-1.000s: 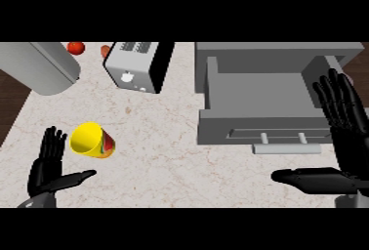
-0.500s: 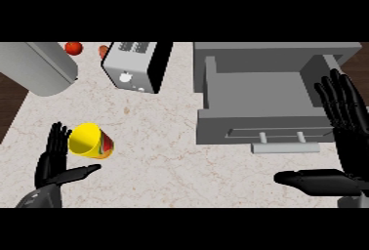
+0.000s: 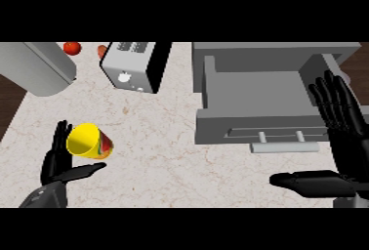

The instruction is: Pick up the cup, place it into the drawer and close the drawer

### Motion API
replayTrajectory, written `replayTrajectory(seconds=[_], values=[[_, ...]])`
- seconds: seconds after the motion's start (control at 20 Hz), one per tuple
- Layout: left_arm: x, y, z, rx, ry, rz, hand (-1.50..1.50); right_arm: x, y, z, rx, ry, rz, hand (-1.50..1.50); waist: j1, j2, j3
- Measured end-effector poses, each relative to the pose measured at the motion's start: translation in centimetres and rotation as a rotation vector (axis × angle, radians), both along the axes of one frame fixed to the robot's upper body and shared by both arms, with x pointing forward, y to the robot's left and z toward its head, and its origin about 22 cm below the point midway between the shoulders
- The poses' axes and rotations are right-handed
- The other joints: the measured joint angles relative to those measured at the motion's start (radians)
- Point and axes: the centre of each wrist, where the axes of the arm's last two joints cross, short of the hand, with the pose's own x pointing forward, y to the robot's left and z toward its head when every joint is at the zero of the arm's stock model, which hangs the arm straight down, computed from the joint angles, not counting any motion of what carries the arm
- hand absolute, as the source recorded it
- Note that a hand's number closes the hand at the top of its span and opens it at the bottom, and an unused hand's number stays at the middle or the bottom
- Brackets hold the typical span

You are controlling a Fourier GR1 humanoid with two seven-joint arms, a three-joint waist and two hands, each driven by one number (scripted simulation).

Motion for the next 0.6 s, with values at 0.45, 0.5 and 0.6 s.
replayTrajectory(seconds=[0.45, 0.5, 0.6], values=[[1.0, -1.0, 0.3, -0.076, -0.034, -0.063, -1.50, 0.5, 0.1, -0.2, 0.000, 0.001, 0.005, -1.50, -0.001, 0.001, 0.000], [1.1, -1.0, 0.3, -0.086, -0.037, -0.072, 1.50, 0.5, 0.0, -0.3, 0.003, 0.004, 0.004, -1.50, -0.001, 0.001, 0.000], [1.8, -1.3, 0.7, -0.110, -0.048, -0.096, 1.50, 0.5, -0.2, -0.3, 0.001, 0.010, 0.007, -1.50, -0.001, 0.000, 0.000]])
